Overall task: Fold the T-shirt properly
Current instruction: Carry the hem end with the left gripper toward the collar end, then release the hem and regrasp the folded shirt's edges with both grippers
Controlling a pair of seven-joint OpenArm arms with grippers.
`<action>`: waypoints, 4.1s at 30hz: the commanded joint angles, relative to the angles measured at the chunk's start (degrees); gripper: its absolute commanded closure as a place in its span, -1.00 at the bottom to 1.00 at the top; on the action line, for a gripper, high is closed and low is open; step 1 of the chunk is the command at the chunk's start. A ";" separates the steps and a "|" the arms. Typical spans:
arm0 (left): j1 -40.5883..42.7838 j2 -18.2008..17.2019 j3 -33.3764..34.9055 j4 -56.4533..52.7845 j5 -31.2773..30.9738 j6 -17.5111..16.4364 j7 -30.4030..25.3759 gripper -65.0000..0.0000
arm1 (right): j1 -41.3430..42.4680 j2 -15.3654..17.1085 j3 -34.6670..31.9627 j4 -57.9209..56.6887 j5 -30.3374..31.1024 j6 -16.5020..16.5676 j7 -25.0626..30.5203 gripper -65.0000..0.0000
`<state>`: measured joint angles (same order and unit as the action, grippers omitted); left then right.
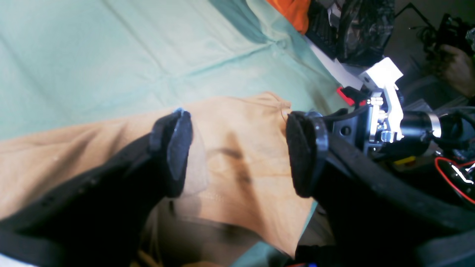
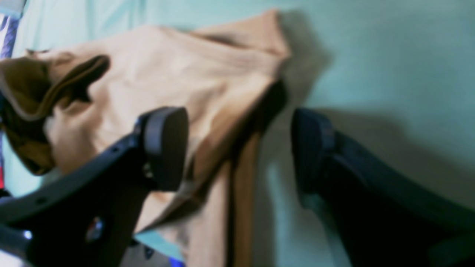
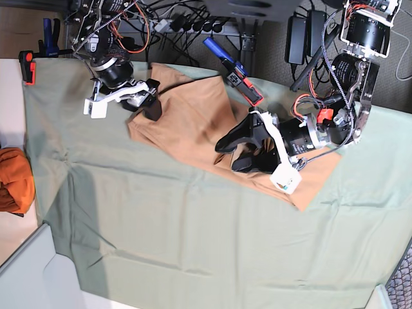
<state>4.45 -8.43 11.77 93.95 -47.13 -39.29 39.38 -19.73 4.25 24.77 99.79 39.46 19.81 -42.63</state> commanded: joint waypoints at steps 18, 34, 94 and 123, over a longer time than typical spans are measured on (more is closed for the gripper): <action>-0.74 -0.33 0.17 1.27 -5.79 -0.71 1.60 -0.32 | -0.13 -1.27 -4.22 0.63 0.42 3.08 0.17 -0.34; -1.46 -5.01 -8.11 1.75 -7.50 -0.71 1.66 -0.32 | 0.22 -1.05 -3.04 0.66 -1.01 3.21 3.28 1.00; -1.42 -22.40 -16.41 1.75 -8.96 -0.71 3.32 -0.32 | 8.76 -12.87 -35.12 3.98 -9.49 6.14 7.06 -0.26; -0.48 -15.30 21.20 17.68 14.19 -0.71 -1.84 1.00 | 23.69 0.76 -6.58 -2.45 -22.25 5.95 11.17 1.00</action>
<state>4.73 -23.68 33.30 110.80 -31.77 -39.70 39.03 2.76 4.60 18.02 96.18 16.51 20.34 -33.19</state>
